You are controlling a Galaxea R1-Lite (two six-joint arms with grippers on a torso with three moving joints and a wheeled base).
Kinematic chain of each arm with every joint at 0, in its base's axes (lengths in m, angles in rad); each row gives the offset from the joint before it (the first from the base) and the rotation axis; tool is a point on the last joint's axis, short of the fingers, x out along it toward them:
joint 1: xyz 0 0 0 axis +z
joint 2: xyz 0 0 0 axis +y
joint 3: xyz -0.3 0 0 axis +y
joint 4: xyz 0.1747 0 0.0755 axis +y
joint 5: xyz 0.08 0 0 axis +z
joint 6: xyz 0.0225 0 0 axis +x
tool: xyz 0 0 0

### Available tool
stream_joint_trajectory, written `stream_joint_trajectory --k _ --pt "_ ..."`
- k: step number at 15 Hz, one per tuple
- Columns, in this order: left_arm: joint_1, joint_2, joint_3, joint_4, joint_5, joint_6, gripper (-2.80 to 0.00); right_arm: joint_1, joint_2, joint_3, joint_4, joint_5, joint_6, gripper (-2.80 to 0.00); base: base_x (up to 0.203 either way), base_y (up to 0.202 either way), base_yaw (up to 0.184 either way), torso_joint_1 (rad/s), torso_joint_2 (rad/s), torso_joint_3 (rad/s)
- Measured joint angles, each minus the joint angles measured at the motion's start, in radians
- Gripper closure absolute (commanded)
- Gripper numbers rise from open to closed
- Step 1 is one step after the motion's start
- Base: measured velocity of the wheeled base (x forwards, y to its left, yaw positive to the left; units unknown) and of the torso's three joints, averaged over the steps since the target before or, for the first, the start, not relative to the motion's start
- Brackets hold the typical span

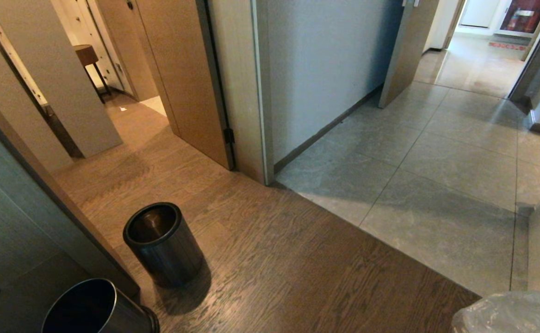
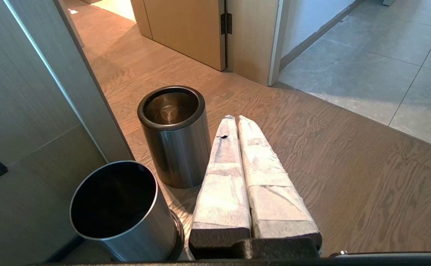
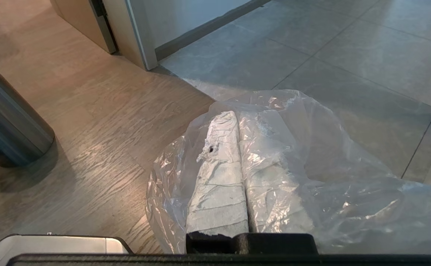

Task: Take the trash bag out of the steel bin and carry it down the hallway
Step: Put the trash bag at the door

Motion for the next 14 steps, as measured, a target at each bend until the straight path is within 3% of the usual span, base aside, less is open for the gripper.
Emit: stream_joint_trajectory --k 14 --pt "0.0 0.0 0.0 0.0 0.001 0.0 0.0 -0.001 0.0 0.0 0.0 0.0 0.0 0.0 0.0 0.0 0.0 0.0 0.0 0.0"
